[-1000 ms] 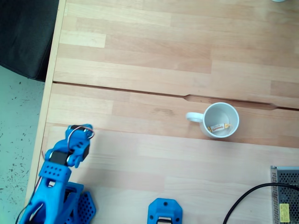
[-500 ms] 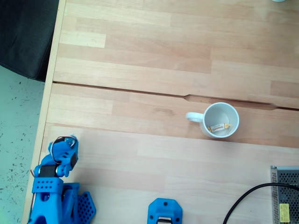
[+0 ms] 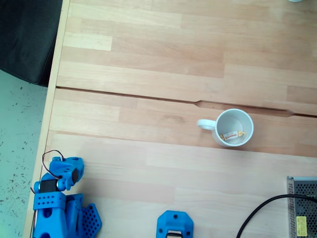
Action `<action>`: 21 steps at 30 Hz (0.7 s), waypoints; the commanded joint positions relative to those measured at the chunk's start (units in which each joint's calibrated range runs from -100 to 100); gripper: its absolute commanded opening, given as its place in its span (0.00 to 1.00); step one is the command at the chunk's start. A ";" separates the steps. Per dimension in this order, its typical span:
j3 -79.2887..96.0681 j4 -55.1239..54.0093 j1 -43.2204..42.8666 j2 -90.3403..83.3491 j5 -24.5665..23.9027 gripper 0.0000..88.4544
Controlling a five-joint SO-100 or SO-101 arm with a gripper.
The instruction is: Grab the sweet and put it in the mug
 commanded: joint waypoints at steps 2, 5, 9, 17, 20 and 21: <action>1.84 -0.06 -0.05 0.57 0.63 0.00; 1.93 -0.06 -0.20 0.57 0.68 0.00; 2.02 -0.06 -0.20 0.57 0.73 0.00; 1.93 -0.06 -0.20 0.57 0.78 0.00; 1.93 -0.06 -0.20 0.57 0.78 0.00; 1.93 -0.06 -0.20 0.57 0.78 0.00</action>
